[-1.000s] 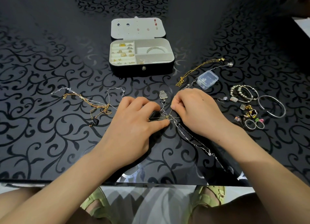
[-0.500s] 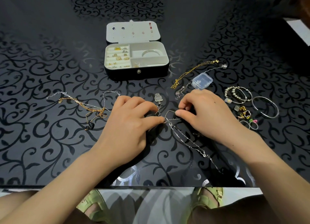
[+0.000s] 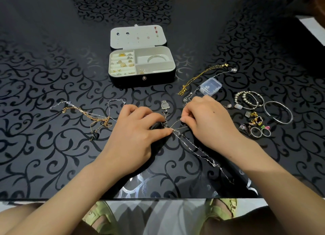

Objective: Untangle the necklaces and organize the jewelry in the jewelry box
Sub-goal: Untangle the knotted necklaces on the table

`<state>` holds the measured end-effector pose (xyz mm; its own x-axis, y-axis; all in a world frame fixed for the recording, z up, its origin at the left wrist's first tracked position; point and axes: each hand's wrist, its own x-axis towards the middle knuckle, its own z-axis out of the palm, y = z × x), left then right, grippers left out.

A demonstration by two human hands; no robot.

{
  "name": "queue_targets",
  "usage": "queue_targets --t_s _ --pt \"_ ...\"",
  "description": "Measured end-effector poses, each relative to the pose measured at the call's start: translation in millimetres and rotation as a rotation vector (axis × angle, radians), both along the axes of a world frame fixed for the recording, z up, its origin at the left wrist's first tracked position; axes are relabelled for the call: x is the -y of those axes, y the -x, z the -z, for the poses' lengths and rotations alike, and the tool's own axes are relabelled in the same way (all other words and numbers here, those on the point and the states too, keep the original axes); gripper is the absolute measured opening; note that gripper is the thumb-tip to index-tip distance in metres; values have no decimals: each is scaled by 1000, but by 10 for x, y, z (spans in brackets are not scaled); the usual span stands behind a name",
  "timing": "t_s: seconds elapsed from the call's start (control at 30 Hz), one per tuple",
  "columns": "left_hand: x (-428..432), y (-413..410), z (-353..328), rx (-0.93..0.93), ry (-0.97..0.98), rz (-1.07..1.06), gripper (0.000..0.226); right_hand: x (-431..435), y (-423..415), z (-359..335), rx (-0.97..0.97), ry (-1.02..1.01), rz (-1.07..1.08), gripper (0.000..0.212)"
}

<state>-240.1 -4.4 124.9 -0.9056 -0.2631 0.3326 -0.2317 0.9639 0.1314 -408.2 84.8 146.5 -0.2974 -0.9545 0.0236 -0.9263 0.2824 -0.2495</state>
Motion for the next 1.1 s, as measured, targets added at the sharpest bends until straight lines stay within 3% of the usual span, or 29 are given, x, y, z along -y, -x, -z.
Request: queue_targets --t_s 0.17,0.5,0.8,1.0,1.1 --pt "4 -35 18 32 0 53 48 0 2 -5 5 41 -28 14" --pt "31 -72 49 104 -10 43 49 -123 12 -119 458 26 -64 14" --pt "23 -99 61 123 21 19 46 -90 4 -135 369 -122 6 23" --pt "27 -113 68 148 43 12 48 -128 -14 -195 341 -223 23 9" --pt "31 -122 79 168 52 16 51 -125 -46 -206 305 -208 60 19"
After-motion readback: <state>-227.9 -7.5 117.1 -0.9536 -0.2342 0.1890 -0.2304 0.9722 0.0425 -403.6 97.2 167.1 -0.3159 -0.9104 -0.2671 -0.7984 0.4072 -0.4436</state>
